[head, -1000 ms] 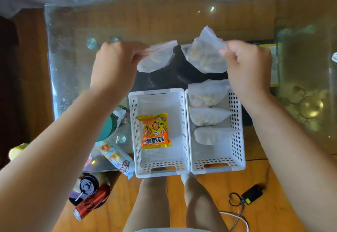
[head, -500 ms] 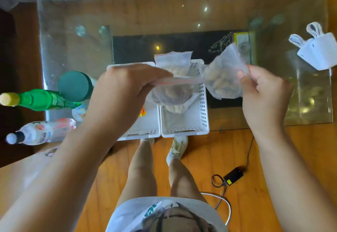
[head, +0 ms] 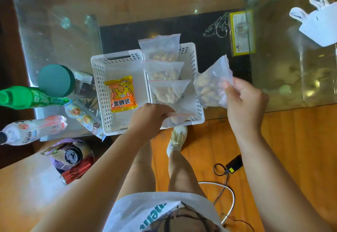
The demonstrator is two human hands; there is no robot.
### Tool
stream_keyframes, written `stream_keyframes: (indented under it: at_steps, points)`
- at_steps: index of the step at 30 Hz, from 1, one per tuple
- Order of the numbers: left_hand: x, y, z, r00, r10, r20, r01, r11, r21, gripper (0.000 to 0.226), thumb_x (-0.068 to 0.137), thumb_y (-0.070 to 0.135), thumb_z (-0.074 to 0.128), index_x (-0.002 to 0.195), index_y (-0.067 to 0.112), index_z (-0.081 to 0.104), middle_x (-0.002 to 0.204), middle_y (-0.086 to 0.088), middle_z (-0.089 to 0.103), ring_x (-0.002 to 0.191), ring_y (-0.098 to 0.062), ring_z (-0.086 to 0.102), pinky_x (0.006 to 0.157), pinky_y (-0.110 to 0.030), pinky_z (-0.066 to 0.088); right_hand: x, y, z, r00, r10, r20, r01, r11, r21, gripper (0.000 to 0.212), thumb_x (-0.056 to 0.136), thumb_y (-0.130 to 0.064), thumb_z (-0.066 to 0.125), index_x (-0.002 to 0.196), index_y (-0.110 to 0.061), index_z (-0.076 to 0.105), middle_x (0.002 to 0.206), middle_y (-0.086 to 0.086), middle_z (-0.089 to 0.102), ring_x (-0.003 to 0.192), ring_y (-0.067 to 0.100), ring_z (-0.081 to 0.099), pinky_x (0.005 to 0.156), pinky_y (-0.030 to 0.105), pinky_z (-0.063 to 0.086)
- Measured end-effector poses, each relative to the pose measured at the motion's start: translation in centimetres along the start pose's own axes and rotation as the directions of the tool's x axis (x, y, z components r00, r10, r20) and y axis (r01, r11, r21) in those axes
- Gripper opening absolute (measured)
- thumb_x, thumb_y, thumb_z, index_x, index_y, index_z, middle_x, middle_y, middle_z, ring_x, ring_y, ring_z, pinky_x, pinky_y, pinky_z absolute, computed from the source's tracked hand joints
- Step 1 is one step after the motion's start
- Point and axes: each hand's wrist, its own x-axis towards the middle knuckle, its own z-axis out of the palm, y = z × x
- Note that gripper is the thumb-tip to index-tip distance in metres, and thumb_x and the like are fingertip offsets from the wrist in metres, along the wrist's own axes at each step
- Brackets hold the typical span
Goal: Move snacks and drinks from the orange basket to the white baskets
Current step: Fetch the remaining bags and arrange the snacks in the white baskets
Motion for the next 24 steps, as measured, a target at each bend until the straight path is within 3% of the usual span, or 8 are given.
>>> stream_keyframes:
  at_steps: [3,8,13,16,19,21,23,24]
  points:
    - [2.1,-0.9,0.9,0.996,-0.046,0.071,0.046,0.999,0.000,0.024,0.091,0.017,0.053,0.105,0.023,0.071,0.106,-0.005,0.071,0.096,-0.027,0.064,0.079,-0.038,0.052,0.1,0.3,0.8,1.000,0.021,0.011,-0.021,0.999,0.025,0.022,0.094,-0.019,0.052,0.099,-0.008,0.070,0.083,-0.007,0.061,0.069,-0.007,0.055,0.056,-0.001,0.040]
    - [5.9,-2.0,0.6,0.969,-0.089,0.230,0.064,0.991,0.114,0.024,0.093,0.018,0.051,0.109,0.021,0.069,0.111,-0.006,0.068,0.100,-0.025,0.060,0.086,-0.036,0.050,0.6,1.0,1.6,0.996,0.083,0.015,-0.083,0.995,0.054,0.025,0.094,-0.022,0.053,0.106,-0.009,0.069,0.093,0.001,0.069,0.081,0.003,0.059,0.062,0.007,0.042]
    - [7.6,-1.6,-0.8,0.993,-0.093,-0.077,0.104,0.983,0.154,0.018,0.091,0.024,0.056,0.099,0.027,0.072,0.105,-0.004,0.070,0.091,-0.029,0.064,0.070,-0.032,0.050,1.4,1.2,2.0,0.996,0.085,0.023,-0.087,0.995,0.059,0.024,0.093,-0.021,0.053,0.105,-0.008,0.069,0.092,-0.002,0.068,0.076,-0.006,0.055,0.059,-0.004,0.040]
    - [7.7,-1.0,-1.1,0.988,-0.054,-0.143,0.089,0.965,0.247,0.021,0.091,0.021,0.052,0.100,0.027,0.071,0.101,-0.007,0.070,0.086,-0.033,0.064,0.064,-0.029,0.046,1.8,1.2,2.2,0.995,0.092,0.040,-0.094,0.993,0.065,0.024,0.093,-0.021,0.053,0.105,-0.007,0.069,0.092,0.000,0.069,0.076,-0.004,0.056,0.059,-0.004,0.040]
    - [6.7,0.0,-1.1,0.934,0.155,-0.320,-0.058,0.954,0.294,0.021,0.089,0.014,0.054,0.096,0.021,0.072,0.096,-0.005,0.072,0.082,-0.031,0.065,0.062,-0.030,0.048,2.0,1.1,2.3,0.994,0.096,0.049,-0.099,0.993,0.071,0.025,0.093,-0.022,0.053,0.103,-0.007,0.070,0.091,0.000,0.068,0.074,-0.007,0.055,0.056,-0.003,0.039]
    - [5.8,0.9,-0.7,0.799,0.425,-0.425,-0.280,0.889,0.362,0.019,0.080,0.005,0.058,0.086,0.014,0.073,0.085,-0.004,0.072,0.074,-0.029,0.066,0.061,-0.030,0.048,2.1,0.9,2.2,0.994,0.098,0.045,-0.101,0.992,0.075,0.025,0.093,-0.022,0.054,0.102,-0.006,0.071,0.086,-0.004,0.065,0.072,-0.007,0.054,0.056,-0.003,0.038]
    - [5.1,1.3,0.6,0.666,0.633,-0.395,-0.435,0.759,0.484,0.019,0.072,0.005,0.062,0.083,0.015,0.073,0.087,-0.003,0.072,0.077,-0.026,0.067,0.068,-0.032,0.050,2.2,0.7,1.9,0.995,0.092,0.040,-0.095,0.992,0.078,0.025,0.093,-0.022,0.054,0.098,-0.005,0.071,0.080,-0.006,0.062,0.067,-0.006,0.054,0.055,-0.002,0.038]
    - [5.0,1.2,1.5,0.653,0.683,-0.328,-0.459,0.701,0.545,0.021,0.071,0.010,0.064,0.089,0.016,0.073,0.095,-0.003,0.072,0.086,-0.026,0.068,0.075,-0.034,0.052,2.3,0.6,1.8,0.995,0.090,0.038,-0.093,0.993,0.078,0.025,0.093,-0.022,0.053,0.098,-0.006,0.071,0.080,-0.006,0.062,0.067,-0.005,0.055,0.055,-0.002,0.039]
